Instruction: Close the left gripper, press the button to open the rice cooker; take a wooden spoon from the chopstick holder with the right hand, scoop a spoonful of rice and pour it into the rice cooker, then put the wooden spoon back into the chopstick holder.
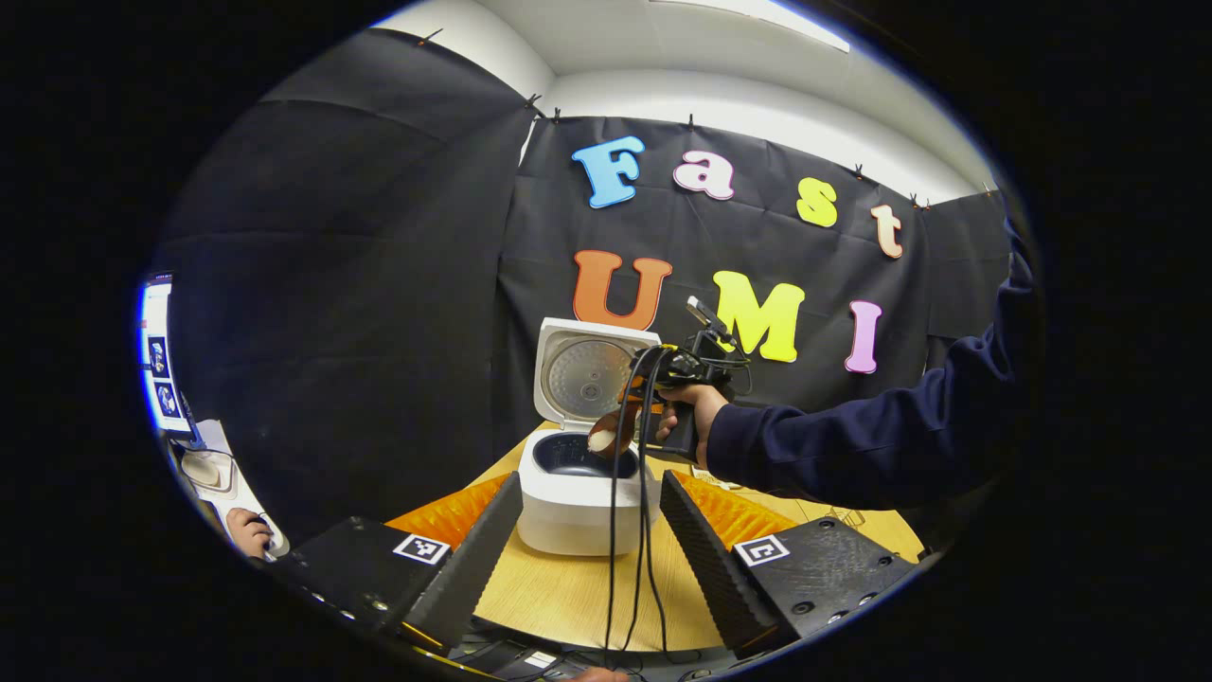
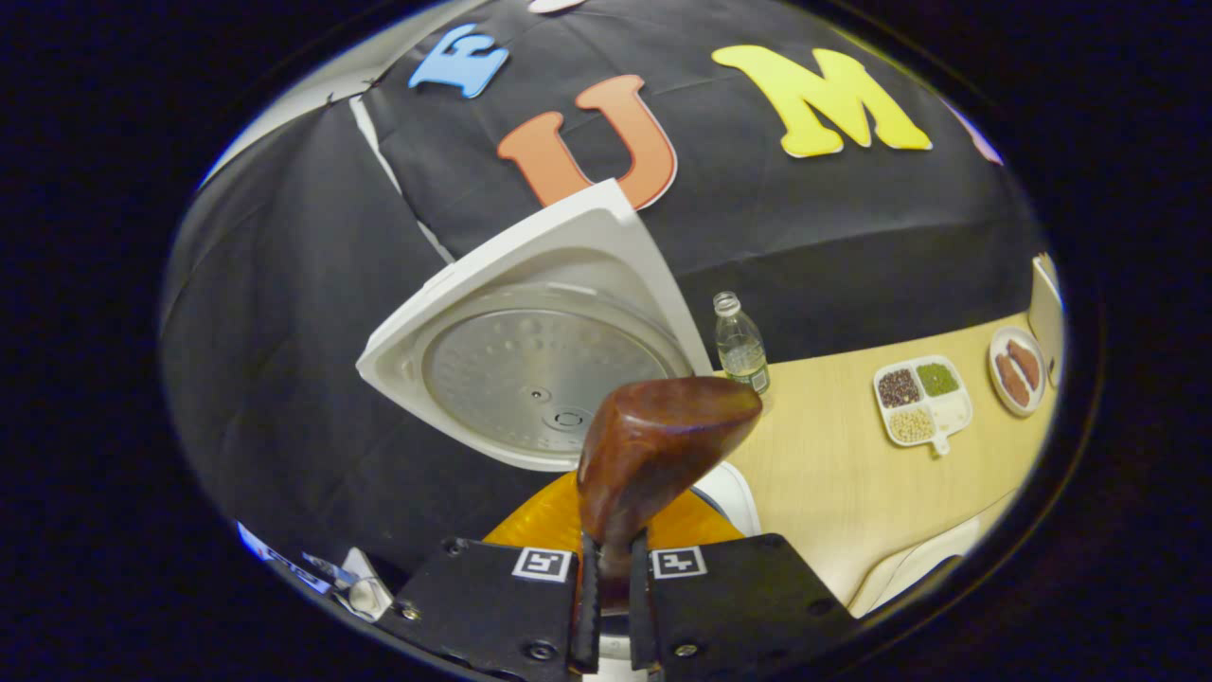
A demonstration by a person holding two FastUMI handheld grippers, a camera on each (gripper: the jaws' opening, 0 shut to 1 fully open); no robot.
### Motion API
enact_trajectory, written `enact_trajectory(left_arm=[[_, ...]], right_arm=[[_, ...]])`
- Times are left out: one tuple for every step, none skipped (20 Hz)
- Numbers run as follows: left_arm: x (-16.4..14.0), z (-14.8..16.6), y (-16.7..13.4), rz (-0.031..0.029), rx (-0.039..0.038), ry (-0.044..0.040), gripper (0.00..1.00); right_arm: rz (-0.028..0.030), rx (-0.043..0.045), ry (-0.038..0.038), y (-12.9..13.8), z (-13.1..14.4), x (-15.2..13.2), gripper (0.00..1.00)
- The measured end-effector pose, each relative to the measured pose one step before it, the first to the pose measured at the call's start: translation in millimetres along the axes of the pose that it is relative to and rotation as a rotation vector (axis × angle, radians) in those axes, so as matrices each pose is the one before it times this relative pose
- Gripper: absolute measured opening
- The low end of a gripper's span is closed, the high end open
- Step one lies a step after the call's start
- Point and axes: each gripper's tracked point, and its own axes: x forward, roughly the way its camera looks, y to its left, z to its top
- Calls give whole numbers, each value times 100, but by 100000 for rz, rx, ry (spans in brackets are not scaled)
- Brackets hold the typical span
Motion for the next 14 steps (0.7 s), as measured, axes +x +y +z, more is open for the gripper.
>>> enact_trajectory(left_arm=[[-29,-2,260,424,-135,74,94],[56,-41,-279,175,-337,196,94],[27,-14,49,241,-271,234,94],[16,-14,143,220,-177,46,94],[-15,-12,9,50,-134,277,94],[-12,-92,21,31,-95,197,94],[46,-100,41,67,-69,237,94],[-56,25,39,-130,-90,423,94],[-46,29,58,244,201,212,94],[-30,-53,19,204,60,205,94],[-42,-29,-38,-137,-59,274,94],[23,-2,81,91,-13,108,94],[8,-55,-15,-139,94,240,94],[-29,-11,-15,-194,165,340,94]], right_arm=[[-2347,-5191,510,-144,-443,325,17],[-1416,-5881,349,125,-277,373,17],[-1359,-6064,434,173,-296,312,17],[-780,-5342,333,190,-355,108,17],[114,-4229,309,498,-405,164,17],[-440,-3591,213,222,-332,183,17],[-665,-2990,-250,87,-189,90,17],[-740,-3261,-10,159,-121,186,18],[-1332,-3849,-79,51,-33,2,18],[-1094,-4971,-432,57,30,53,18],[-754,-5424,-373,76,52,92,18],[-252,-5071,-330,137,-60,9,18],[-448,-5044,-45,129,6,-53,18],[-841,-5388,-495,-93,91,-57,17]])
